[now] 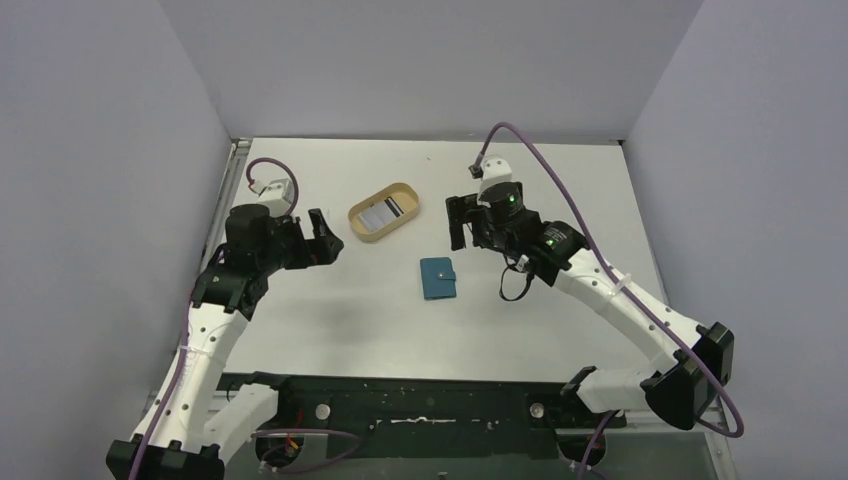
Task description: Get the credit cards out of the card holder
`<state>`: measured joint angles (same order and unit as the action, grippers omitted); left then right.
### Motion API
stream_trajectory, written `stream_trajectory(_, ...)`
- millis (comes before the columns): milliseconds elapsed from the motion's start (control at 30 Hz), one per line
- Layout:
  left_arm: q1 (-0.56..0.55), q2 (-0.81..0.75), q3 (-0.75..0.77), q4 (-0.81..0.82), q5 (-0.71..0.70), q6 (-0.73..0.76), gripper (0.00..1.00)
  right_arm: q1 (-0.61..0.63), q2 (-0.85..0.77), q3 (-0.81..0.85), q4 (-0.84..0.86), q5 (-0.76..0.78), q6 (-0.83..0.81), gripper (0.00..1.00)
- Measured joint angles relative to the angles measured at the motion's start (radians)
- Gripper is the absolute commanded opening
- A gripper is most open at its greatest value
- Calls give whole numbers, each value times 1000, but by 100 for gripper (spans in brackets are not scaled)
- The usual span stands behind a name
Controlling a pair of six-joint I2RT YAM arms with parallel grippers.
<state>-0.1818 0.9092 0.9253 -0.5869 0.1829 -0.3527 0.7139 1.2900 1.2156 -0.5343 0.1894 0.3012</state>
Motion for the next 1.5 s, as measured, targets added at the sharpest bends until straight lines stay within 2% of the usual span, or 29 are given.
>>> stream_trajectory(167, 0, 0, 0, 0, 0, 8, 97, -5, 2, 0, -5, 15, -8, 100)
stream_trajectory(333, 0, 0, 0, 0, 9, 19, 97, -21, 4, -16, 3, -89, -109, 100)
stream_trajectory(433, 0, 24, 0, 6, 49, 13, 92, -31, 56, -16, -11, -144, -154, 95)
stream_trajectory(567, -38, 101, -19, 29, 69, -20, 92, -33, 213, -20, -10, -177, -190, 89)
stream_trajectory(700, -108, 107, -98, 59, 54, -70, 92, -32, 323, -39, -12, -205, -216, 74)
stream_trajectory(900, -131, 183, -146, 142, 35, -149, 91, -32, 438, 27, 0, -242, -261, 58)
stream_trajectory(1100, -140, 273, -172, 234, 17, -200, 90, -24, 504, 71, 9, -269, -275, 56)
stream_trajectory(1367, -145, 363, -174, 313, 3, -236, 89, 2, 542, 69, 8, -285, -283, 40)
stream_trajectory(1500, -145, 390, -174, 343, 2, -246, 89, 7, 546, 69, 11, -288, -281, 39)
